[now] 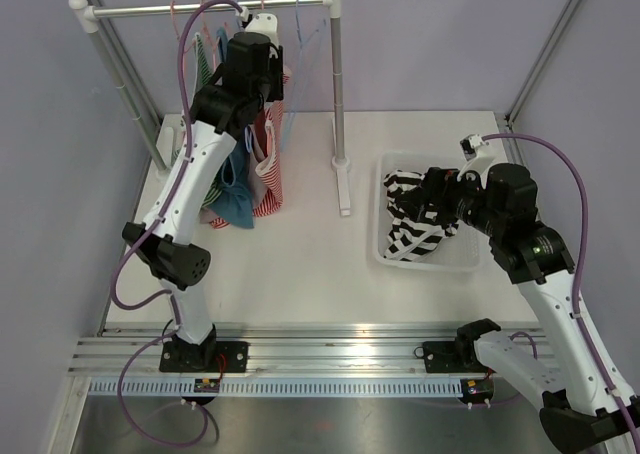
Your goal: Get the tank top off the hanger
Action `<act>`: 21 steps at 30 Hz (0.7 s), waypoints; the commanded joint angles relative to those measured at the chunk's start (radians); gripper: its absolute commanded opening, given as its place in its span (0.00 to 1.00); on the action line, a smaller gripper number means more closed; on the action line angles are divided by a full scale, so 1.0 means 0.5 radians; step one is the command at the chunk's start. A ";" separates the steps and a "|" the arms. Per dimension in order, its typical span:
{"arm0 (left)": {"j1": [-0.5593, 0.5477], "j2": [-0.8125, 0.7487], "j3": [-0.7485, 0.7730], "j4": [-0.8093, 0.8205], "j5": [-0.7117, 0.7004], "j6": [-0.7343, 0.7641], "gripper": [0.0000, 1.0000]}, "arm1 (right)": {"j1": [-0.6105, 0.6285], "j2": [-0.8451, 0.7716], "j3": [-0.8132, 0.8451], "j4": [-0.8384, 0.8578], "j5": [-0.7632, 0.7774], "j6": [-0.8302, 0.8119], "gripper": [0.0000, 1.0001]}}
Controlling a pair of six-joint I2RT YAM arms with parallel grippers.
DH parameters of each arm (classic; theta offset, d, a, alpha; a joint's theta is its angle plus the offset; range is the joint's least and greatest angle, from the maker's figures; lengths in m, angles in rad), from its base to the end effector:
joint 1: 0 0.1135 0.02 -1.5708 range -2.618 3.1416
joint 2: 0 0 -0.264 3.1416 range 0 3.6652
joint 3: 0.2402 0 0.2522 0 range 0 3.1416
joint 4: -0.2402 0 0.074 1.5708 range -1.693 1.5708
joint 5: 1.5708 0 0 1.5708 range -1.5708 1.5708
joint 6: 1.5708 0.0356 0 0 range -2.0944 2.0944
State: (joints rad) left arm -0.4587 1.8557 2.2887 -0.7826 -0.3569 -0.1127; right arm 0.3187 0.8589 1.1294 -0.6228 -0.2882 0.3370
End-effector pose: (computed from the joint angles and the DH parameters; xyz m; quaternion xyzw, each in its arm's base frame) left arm 0.3572 -0.1625 0.4873 0.0385 0.8118 -0.0195 0.5824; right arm 0.1574 0.0626 0.3993 -0.0747 0.8123 0.2939 0.4982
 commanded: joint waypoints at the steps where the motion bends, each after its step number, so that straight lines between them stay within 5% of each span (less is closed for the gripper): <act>1: 0.034 0.025 0.071 0.129 0.054 -0.014 0.37 | 0.004 0.003 -0.001 0.074 -0.102 0.022 0.95; 8: 0.120 0.090 0.117 0.129 0.164 -0.014 0.30 | 0.004 -0.012 -0.001 0.067 -0.129 0.022 0.95; 10: 0.132 0.105 0.141 0.099 0.198 -0.023 0.11 | 0.004 -0.018 0.008 0.061 -0.126 0.025 0.95; 13: 0.132 0.102 0.169 0.080 0.241 -0.044 0.00 | 0.004 -0.015 0.024 0.061 -0.129 0.025 0.94; 21: 0.132 -0.085 0.181 0.163 0.260 -0.158 0.00 | 0.004 -0.043 0.061 0.031 -0.138 0.025 0.94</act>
State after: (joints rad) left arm -0.3920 1.9026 2.3264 -0.7761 -0.2497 -0.1555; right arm 0.3187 0.8612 1.1271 -0.6220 -0.3347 0.3450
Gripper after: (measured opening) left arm 0.026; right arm 0.938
